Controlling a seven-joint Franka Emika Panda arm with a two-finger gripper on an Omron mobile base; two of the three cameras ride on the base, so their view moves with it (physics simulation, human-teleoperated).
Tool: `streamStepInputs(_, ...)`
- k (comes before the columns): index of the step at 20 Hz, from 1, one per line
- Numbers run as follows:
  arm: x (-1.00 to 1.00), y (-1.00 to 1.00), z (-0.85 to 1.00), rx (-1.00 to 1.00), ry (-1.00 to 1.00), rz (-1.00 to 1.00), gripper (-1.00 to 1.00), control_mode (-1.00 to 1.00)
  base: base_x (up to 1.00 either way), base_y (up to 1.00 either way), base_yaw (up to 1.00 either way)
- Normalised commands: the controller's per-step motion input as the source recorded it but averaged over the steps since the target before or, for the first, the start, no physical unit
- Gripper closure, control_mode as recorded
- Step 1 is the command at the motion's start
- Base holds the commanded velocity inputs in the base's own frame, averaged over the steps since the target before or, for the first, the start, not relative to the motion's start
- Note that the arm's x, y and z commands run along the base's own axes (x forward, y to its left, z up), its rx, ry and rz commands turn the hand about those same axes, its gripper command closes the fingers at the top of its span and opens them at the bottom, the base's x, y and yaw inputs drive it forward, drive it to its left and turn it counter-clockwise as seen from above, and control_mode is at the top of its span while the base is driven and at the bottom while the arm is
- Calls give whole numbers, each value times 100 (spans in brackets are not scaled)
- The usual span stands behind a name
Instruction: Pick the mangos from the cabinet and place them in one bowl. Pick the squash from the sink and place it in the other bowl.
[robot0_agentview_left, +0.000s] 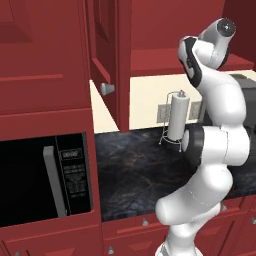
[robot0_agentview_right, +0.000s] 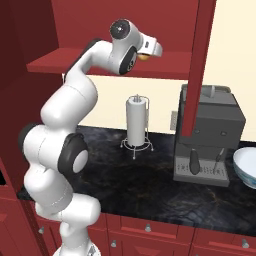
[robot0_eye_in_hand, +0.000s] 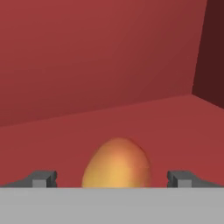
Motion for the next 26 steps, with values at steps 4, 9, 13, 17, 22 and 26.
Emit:
streamStepInputs(4,50,-8,-14,0,0,1,-100,-100,0,0,0)
streamStepInputs(9,45,-5,-15,0,0,1,-100,-100,0,0,0)
streamStepInputs(13,36,-6,-16,0,0,1,100,-100,0,0,0)
streamStepInputs(17,9,-2,-13,-2,0,0,100,-100,0,0,0)
streamStepInputs(22,-1,-6,-1,0,0,0,100,-100,0,0,0)
streamStepInputs(26,-12,-9,-12,-1,0,0,100,-100,0,0,0)
